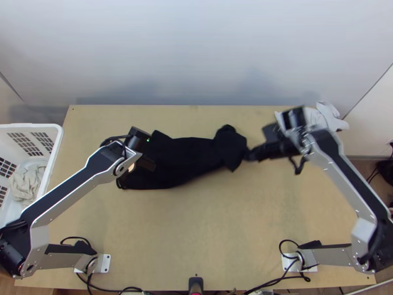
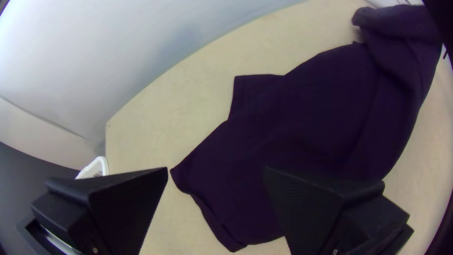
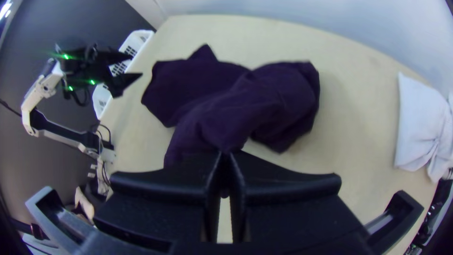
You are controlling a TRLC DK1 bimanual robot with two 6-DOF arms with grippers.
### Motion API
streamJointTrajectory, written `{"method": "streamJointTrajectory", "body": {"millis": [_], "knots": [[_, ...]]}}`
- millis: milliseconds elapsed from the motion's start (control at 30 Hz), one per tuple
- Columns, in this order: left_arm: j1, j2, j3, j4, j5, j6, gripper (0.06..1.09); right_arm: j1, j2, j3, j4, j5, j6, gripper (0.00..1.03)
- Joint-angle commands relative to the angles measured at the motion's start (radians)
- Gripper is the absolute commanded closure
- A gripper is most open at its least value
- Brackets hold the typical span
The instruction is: Fold the t-shirt
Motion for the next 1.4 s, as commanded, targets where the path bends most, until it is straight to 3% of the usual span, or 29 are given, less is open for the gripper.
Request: {"method": "streamJointTrajectory", "body": {"millis": [0,200,533,900,1033,1233,1367], "knots": [[-0.006,0.001,-0.064,0.035,-0.014,0.016,0.10,0.047,0.005,0.496,-0.202,0.027,0.098,1.00],[-0.026,-0.016,-0.076,0.029,-0.013,0.016,0.10,0.182,0.092,0.801,-0.250,0.114,0.213,1.00],[-0.129,-0.021,-0.144,0.066,-0.014,0.014,0.10,0.277,0.128,0.826,-0.242,0.160,0.233,1.00],[-0.138,0.067,0.200,0.075,0.009,-0.039,0.10,0.280,0.126,0.847,-0.241,0.163,0.244,1.00],[-0.195,0.071,0.066,0.146,0.075,0.021,0.10,0.281,0.125,0.852,-0.238,0.165,0.252,1.00],[-0.248,-0.006,-0.208,0.374,0.084,0.217,0.10,0.275,0.126,0.864,-0.236,0.174,0.256,1.00],[-0.284,-0.018,-0.277,0.403,0.084,0.249,0.10,0.267,0.123,0.864,-0.238,0.177,0.258,1.00]]}}
